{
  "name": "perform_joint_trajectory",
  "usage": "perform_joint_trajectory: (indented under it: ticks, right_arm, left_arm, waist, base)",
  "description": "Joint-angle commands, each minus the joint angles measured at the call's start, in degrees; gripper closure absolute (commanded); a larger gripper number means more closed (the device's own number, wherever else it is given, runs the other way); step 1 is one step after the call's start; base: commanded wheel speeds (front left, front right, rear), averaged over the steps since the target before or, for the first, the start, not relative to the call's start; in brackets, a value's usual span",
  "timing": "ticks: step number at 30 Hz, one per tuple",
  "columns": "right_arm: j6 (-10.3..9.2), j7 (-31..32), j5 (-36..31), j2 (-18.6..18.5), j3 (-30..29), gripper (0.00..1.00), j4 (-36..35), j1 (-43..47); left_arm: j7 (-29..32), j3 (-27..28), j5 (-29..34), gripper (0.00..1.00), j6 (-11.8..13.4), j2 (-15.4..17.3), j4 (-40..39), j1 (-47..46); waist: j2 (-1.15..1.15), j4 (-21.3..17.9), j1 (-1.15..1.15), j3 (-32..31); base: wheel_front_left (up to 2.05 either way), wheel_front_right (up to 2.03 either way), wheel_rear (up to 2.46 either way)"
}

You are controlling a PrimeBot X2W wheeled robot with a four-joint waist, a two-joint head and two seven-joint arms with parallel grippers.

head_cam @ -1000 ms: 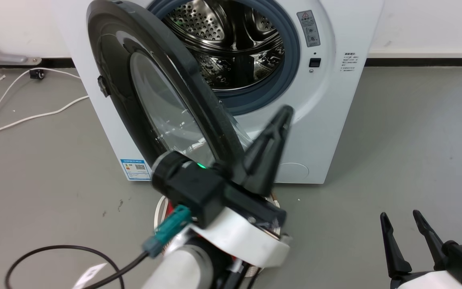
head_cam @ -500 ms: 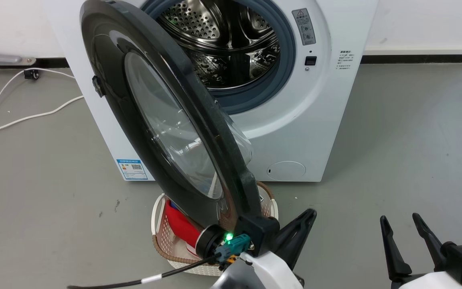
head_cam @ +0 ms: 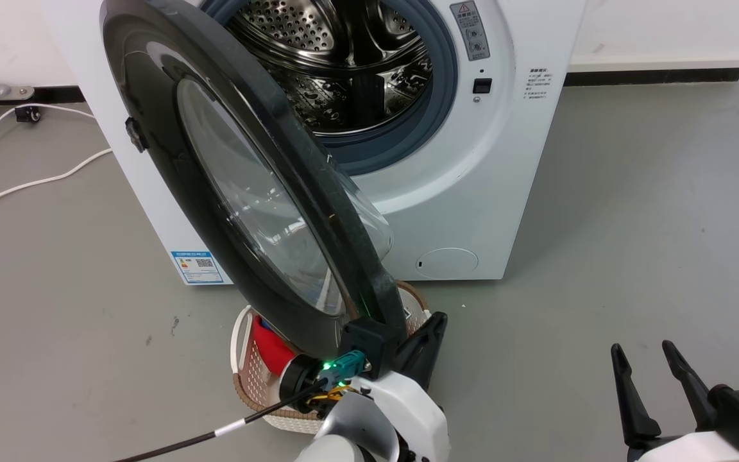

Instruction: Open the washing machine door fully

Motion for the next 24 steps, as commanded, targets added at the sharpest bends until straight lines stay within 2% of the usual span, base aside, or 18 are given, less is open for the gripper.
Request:
perform_joint_trajectory:
  ticks: [1, 16, 18, 24]
  right_arm:
    - [0.01, -0.30, 0.38, -0.19, -0.25, 0.00, 0.32, -0.75]
    - [0.01, -1.16, 0.80, -0.89, 0.69, 0.00, 1.75, -2.12]
    - [0.01, -1.35, 0.88, -0.79, 0.42, 0.00, 1.80, -1.81]
    - [0.01, -1.46, 0.69, -0.69, 0.08, 0.00, 1.73, -1.64]
  left_arm:
    - [-0.75, 0.52, 0.06, 1.00, 0.56, 0.08, 0.58, -0.57]
    - [-2.22, 3.35, -1.15, 1.00, 3.78, 1.76, -0.76, 2.35]
    - [-1.95, 3.82, -0.63, 1.00, 4.82, 3.24, -2.44, 3.57]
    - [-1.60, 4.43, -0.31, 1.00, 6.31, 4.94, -5.82, 5.20]
  waist:
    - [0.00, 0.01, 0.00, 0.09]
    - [0.00, 1.21, 0.00, -0.27]
    - [0.00, 2.25, 0.00, -0.47]
    - [0.00, 4.53, 0.00, -0.08]
  base:
    - [0.00, 0.00, 0.00]
    - [0.00, 0.00, 0.00]
    - [0.00, 0.00, 0.00]
    - [0.00, 0.00, 0.00]
